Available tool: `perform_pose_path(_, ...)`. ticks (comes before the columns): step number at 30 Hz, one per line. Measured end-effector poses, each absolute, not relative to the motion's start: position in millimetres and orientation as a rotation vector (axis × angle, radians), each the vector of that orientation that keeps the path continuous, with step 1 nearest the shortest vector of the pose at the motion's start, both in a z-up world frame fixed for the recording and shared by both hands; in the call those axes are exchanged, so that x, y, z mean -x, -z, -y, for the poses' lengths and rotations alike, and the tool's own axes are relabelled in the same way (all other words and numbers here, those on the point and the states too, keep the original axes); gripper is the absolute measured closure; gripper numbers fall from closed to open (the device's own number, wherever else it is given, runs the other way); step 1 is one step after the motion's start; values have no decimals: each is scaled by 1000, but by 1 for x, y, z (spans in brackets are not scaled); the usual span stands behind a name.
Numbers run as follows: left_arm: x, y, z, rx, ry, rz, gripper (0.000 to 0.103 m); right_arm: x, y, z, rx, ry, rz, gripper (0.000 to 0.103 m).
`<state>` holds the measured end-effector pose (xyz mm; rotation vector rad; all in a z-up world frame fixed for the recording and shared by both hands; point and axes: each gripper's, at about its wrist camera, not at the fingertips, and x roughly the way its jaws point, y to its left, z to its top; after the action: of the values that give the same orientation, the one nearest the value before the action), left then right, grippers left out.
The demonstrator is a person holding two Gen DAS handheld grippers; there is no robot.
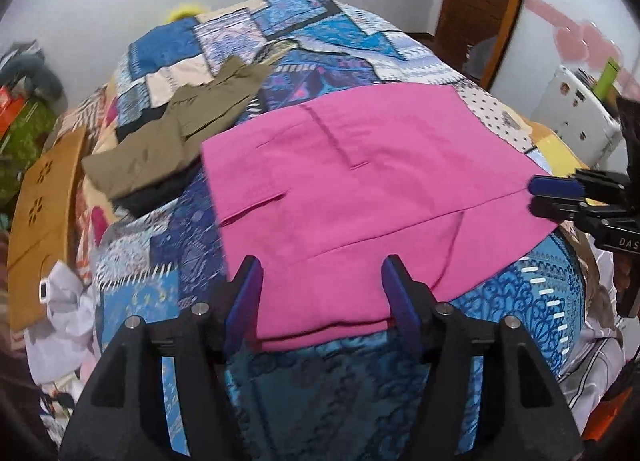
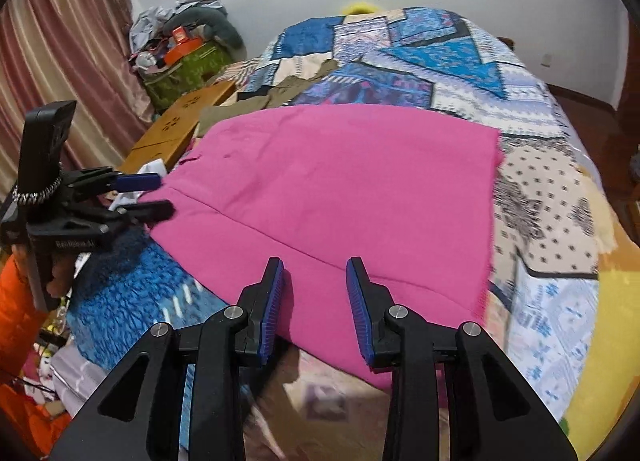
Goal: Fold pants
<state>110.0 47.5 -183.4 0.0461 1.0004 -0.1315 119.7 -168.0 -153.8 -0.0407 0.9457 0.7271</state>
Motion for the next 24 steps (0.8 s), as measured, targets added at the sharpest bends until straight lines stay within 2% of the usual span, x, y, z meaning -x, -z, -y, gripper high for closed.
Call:
perform_pose_path(14, -93, 183, -77, 13, 74, -1018, 36, -113, 158, 222, -12, -575, -961, 73)
perform_pose_path(24, -107, 158, -93, 5, -10, -969, 36, -121, 159, 254, -49, -483, -999, 70)
